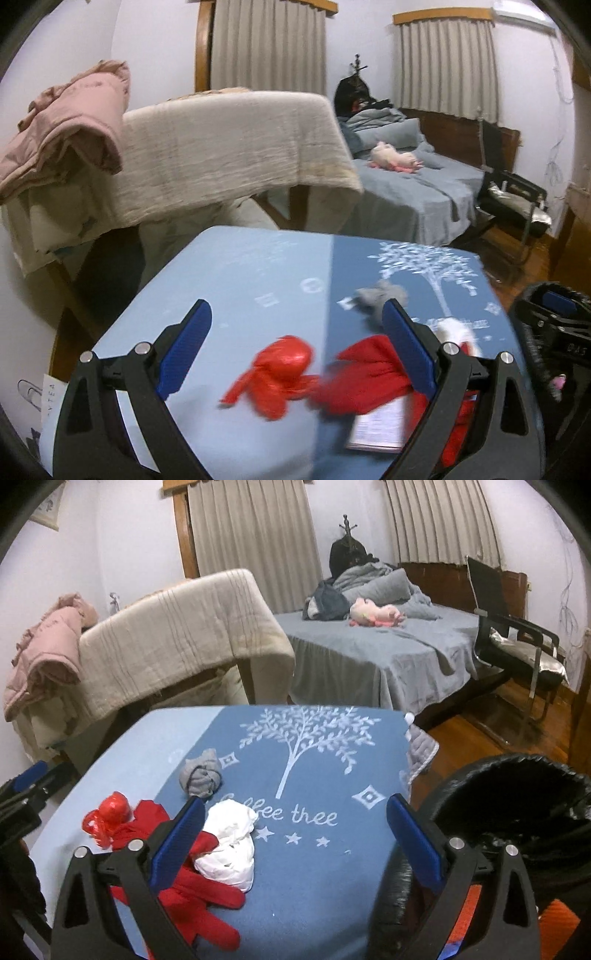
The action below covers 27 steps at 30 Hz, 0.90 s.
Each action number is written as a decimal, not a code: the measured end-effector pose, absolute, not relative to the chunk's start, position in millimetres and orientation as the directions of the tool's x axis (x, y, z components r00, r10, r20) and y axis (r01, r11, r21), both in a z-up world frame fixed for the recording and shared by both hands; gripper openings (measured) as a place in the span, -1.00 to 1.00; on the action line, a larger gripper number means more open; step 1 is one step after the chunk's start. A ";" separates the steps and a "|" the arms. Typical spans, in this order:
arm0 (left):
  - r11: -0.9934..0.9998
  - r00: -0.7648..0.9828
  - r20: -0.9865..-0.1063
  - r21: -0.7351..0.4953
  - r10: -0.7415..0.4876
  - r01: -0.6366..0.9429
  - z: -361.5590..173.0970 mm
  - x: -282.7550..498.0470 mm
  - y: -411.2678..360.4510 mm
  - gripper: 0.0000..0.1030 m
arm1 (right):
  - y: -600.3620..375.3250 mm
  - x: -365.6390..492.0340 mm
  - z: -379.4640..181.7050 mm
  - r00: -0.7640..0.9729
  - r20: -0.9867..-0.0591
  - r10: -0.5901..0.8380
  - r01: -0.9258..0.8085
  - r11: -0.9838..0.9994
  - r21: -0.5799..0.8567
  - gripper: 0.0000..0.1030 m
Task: Collect trash
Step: 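Bring both open grippers back over the remaining pile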
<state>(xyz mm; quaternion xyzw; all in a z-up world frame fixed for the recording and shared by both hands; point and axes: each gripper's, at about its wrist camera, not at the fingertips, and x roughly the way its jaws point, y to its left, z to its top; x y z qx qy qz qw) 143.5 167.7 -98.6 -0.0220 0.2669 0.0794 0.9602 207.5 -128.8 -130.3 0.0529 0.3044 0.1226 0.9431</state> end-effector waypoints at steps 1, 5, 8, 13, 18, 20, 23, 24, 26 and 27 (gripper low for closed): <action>0.984 0.834 -0.530 0.001 0.152 -0.178 -104.2 147.0 175.6 0.76 | -127.0 210.6 -134.5 0.778 -0.571 0.262 -0.199 0.965 0.172 0.87; 0.978 0.801 -0.574 0.003 0.172 -0.207 -122.8 155.5 192.2 0.76 | -121.2 214.4 -146.4 0.765 -0.592 0.255 -0.199 0.967 0.160 0.86; 0.977 0.777 -0.606 -0.003 0.170 -0.215 -137.8 161.8 200.5 0.75 | -116.6 217.0 -150.7 0.760 -0.600 0.251 -0.206 0.968 0.144 0.86; 0.980 0.739 -0.657 -0.004 0.147 -0.198 -156.8 171.9 200.2 0.61 | -114.1 221.4 -157.9 0.748 -0.617 0.246 -0.208 0.969 0.133 0.83; 0.985 0.710 -0.695 -0.016 0.112 -0.171 -167.6 180.8 195.4 0.50 | -113.0 225.3 -165.5 0.733 -0.637 0.238 -0.208 0.970 0.123 0.77; 0.987 0.705 -0.702 -0.020 0.100 -0.160 -169.6 183.6 193.3 0.42 | -111.6 225.2 -168.3 0.725 -0.644 0.245 -0.216 0.968 0.125 0.75; 0.990 0.691 -0.719 -0.031 0.074 -0.139 -173.4 188.5 189.6 0.17 | -106.5 225.0 -170.2 0.711 -0.649 0.271 -0.239 0.961 0.139 0.71; 0.990 0.686 -0.725 -0.032 0.071 -0.136 -174.7 190.3 188.5 0.06 | -104.0 224.7 -170.4 0.707 -0.650 0.279 -0.249 0.958 0.140 0.70; 0.990 0.679 -0.731 -0.036 0.067 -0.136 -176.0 192.3 186.8 0.01 | -99.2 224.1 -171.0 0.699 -0.652 0.293 -0.268 0.953 0.141 0.68; 0.990 0.680 -0.730 -0.039 0.065 -0.137 -176.2 192.6 186.7 -0.02 | -96.8 223.6 -171.8 0.694 -0.654 0.301 -0.277 0.950 0.143 0.66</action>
